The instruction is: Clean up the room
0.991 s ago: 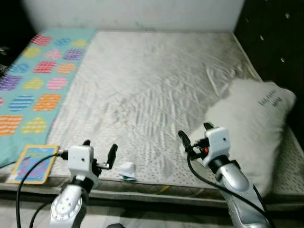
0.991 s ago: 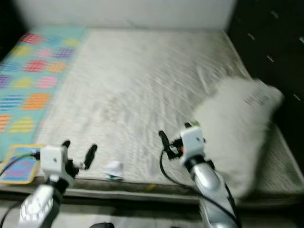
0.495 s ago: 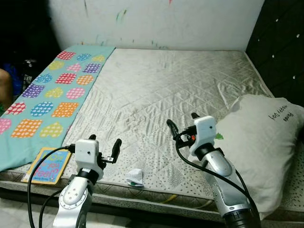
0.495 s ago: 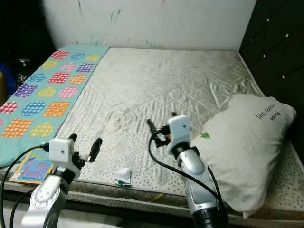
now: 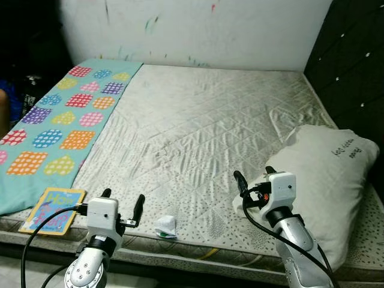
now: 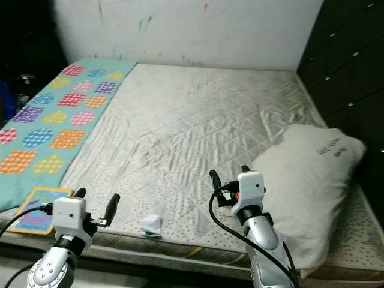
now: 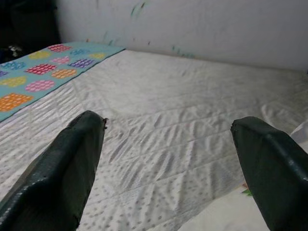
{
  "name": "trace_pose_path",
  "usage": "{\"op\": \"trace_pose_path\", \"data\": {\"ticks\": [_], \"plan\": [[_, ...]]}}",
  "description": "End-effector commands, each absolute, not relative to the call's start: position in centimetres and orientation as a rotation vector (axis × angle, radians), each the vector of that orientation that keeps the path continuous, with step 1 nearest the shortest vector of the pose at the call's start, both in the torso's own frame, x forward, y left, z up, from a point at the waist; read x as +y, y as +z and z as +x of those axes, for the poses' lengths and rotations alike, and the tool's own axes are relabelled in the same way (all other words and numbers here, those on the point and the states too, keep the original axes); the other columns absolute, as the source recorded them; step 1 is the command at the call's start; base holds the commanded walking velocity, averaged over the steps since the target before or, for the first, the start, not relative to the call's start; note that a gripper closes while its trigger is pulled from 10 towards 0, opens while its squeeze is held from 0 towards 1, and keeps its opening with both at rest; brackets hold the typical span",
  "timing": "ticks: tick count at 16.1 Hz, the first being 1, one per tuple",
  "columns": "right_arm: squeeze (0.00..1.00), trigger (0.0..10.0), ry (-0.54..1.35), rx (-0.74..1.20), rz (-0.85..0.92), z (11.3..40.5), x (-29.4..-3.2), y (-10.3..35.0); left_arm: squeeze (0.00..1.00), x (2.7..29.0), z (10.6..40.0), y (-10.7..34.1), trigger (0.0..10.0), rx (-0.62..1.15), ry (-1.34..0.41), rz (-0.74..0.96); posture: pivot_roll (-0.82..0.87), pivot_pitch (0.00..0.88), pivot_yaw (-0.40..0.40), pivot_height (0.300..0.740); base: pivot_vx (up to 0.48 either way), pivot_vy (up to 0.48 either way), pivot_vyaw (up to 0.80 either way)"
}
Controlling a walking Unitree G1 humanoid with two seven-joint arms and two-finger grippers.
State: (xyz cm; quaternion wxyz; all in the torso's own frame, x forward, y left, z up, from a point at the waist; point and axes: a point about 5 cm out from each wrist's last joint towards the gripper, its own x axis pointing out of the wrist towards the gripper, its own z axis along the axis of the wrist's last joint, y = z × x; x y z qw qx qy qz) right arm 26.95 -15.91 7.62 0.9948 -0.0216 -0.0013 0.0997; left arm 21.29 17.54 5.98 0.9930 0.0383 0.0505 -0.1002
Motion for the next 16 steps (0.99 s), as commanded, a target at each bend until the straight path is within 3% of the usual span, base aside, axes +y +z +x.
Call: {"op": "trace_pose_path", "data": {"ticks": [1, 5, 7, 10, 16], "plan": [[0.0, 10.0, 0.199, -0.05, -0.093, 27.2, -15.7, 8.4, 0.0, 17.5, 21.2, 6.2, 10.0, 0.105, -0.279, 0.078, 0.09, 0.0, 0.0, 0.74, 0.0, 0.0, 0.0], [0.0, 10.0, 0.124, -0.002, 0.098, 26.1, -15.7, 8.3, 0.0, 17.2, 22.3, 6.2, 10.0, 0.077, -0.137, -0.051, 0.06, 0.0, 0.015, 0.74, 0.0, 0.0, 0.0], [0.0, 10.0, 0.142, -0.011, 0.069, 25.8, -15.5, 8.4, 0.0, 16.5, 21.8, 5.8, 10.0, 0.082, -0.11, -0.078, 0.05, 0.0, 0.01, 0.74, 0.0, 0.0, 0.0], [0.0, 10.0, 0.122, 0.0, 0.06, 26.4, -16.4, 8.4, 0.0, 15.6, 21.3, 5.5, 10.0, 0.091, -0.133, -0.091, 0.06, 0.0, 0.006, 0.74, 0.0, 0.0, -0.69], [0.0, 10.0, 0.158, 0.011, 0.052, 26.0, -15.4, 8.3, 0.0, 16.1, 21.6, 5.5, 10.0, 0.092, -0.105, -0.094, 0.05, 0.0, 0.009, 0.74, 0.0, 0.359, -0.18]]}}
